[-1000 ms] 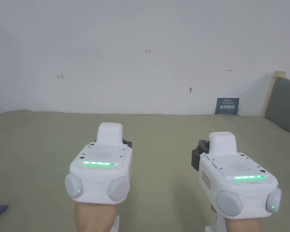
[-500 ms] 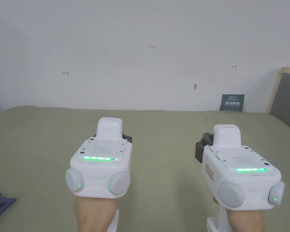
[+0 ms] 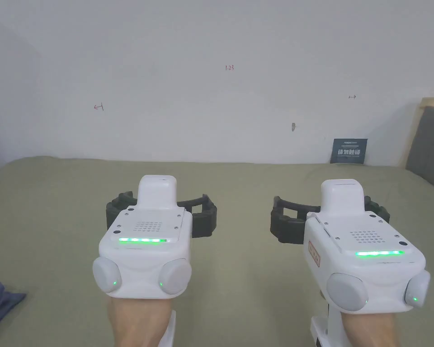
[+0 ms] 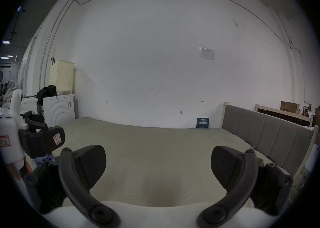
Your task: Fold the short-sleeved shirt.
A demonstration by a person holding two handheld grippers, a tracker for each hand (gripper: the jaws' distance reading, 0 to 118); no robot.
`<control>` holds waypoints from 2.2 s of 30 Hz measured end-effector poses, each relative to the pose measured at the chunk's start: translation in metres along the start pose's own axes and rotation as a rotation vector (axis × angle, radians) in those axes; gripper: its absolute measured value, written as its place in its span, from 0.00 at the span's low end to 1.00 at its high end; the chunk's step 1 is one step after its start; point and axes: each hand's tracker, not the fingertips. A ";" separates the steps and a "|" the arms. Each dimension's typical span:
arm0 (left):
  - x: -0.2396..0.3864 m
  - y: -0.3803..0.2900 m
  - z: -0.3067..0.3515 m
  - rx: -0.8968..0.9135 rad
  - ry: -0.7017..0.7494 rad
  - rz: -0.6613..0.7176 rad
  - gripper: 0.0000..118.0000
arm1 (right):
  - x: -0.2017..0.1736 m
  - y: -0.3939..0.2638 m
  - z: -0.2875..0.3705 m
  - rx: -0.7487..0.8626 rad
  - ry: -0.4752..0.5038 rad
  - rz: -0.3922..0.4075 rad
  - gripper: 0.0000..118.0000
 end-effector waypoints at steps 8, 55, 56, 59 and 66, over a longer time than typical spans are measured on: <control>0.001 -0.001 0.002 -0.003 0.019 -0.001 1.00 | 0.003 -0.004 0.001 -0.009 -0.005 -0.019 1.00; -0.001 0.005 0.018 -0.009 0.015 -0.004 1.00 | 0.003 0.002 0.005 -0.080 0.034 -0.007 1.00; -0.001 0.005 0.018 -0.009 0.015 -0.007 1.00 | 0.000 0.001 0.005 -0.052 0.005 0.033 1.00; 0.000 0.005 0.017 -0.013 0.016 -0.013 1.00 | -0.006 -0.004 0.007 0.031 -0.017 0.108 1.00; 0.000 0.006 0.019 -0.019 0.002 -0.009 1.00 | -0.005 -0.005 0.004 -0.006 -0.017 0.075 1.00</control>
